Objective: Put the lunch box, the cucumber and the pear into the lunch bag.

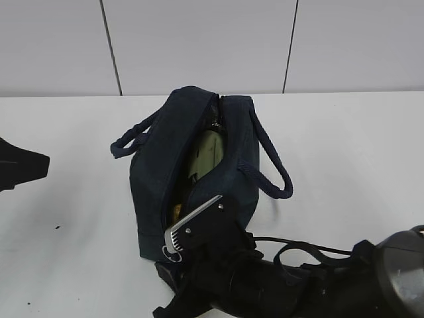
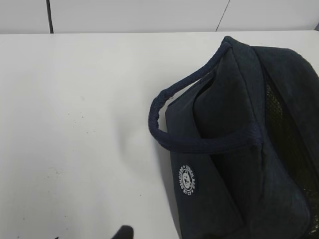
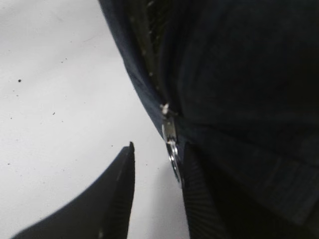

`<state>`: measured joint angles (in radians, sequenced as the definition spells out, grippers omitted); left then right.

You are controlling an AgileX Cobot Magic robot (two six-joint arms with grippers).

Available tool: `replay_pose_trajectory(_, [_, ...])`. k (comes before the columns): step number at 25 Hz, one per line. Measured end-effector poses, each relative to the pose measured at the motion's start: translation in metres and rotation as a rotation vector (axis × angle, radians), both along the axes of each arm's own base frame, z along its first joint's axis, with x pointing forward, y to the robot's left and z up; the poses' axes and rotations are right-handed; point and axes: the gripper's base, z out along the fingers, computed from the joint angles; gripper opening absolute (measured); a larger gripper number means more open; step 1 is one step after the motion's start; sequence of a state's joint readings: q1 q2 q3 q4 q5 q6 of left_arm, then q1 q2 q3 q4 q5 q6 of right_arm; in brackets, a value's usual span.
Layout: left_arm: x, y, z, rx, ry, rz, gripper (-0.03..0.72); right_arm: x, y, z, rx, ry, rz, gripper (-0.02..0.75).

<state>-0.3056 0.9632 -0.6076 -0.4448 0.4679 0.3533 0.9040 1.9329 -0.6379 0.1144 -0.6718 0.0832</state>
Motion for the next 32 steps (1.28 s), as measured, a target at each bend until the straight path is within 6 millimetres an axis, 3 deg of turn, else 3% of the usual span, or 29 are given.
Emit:
replay_pose_trajectory(8, [0.0000,0.0000,0.0000,0.000,0.000,0.000,0.242,0.0009,-0.0009,-0.0001,0.005,0.006,-0.021,0.223])
replay_pose_trajectory(22, [0.0000,0.0000,0.0000,0.000,0.000,0.000,0.239,0.0012,-0.0012,-0.0001,0.005,0.007,-0.027,0.007])
replay_pose_trajectory(32, [0.0000,0.0000,0.0000,0.000,0.000,0.000,0.239,-0.0010,-0.0014,-0.0022,-0.040,0.012,0.008,0.006])
